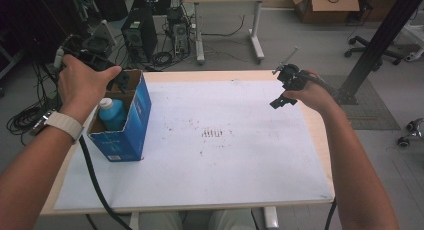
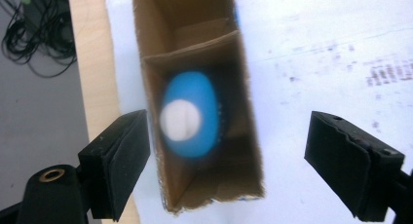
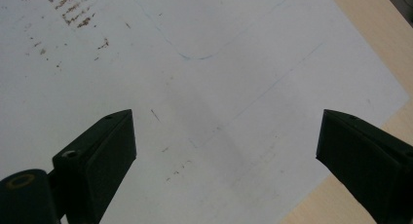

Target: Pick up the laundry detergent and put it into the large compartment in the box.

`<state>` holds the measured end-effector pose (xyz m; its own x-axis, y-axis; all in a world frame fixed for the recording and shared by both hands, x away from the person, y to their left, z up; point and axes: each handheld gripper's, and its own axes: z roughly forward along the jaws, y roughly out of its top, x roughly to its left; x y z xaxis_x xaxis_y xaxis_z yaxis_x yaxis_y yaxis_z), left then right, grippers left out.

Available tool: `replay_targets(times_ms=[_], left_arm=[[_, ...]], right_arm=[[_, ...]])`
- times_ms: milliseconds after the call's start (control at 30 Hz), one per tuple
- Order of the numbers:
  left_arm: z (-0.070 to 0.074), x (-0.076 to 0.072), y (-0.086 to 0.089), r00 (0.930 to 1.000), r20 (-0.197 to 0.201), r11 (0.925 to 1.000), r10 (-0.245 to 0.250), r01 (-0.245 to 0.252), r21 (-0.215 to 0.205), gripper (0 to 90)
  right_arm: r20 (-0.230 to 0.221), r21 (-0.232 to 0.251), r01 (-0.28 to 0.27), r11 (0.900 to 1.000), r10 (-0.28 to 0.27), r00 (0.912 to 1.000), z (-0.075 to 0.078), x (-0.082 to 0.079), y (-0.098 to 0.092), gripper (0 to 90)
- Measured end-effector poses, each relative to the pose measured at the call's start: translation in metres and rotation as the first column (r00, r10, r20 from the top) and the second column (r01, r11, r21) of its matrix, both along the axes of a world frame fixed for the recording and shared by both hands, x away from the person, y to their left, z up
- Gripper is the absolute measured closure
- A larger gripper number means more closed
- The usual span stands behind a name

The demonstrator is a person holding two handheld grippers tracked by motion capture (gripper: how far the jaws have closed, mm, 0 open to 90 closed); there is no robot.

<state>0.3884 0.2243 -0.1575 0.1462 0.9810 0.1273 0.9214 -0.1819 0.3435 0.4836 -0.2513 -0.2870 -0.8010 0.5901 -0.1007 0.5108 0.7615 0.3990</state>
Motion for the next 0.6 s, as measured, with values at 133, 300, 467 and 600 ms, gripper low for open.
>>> replay_targets(times_ms=[133, 300, 467, 600], left_arm=[[0.006, -0.007, -0.006, 0.9996, 0.005, 0.9995, -0.029, 0.030, -0.010, 17.0], [0.011, -0.017, -0.020, 0.9956, 0.011, 0.9954, -0.093, 0.093, -0.021, 15.1], [0.015, -0.028, -0.039, 0.9861, 0.020, 0.9862, -0.165, 0.165, -0.010, 15.7], [0.017, -0.036, -0.055, 0.9736, 0.024, 0.9734, -0.227, 0.228, -0.024, 15.0]], right_arm=[[0.000, 0.001, 0.001, 1.000, -0.001, 1.0000, 0.002, -0.002, -0.001, 7.2], [0.003, 0.000, 0.005, 1.000, -0.005, 1.0000, 0.004, -0.003, -0.002, 7.2], [0.006, 0.000, 0.004, 1.000, -0.004, 1.0000, 0.005, -0.004, -0.002, 7.2], [0.008, -0.001, 0.005, 1.000, -0.005, 1.0000, 0.006, -0.005, -0.003, 7.2]])
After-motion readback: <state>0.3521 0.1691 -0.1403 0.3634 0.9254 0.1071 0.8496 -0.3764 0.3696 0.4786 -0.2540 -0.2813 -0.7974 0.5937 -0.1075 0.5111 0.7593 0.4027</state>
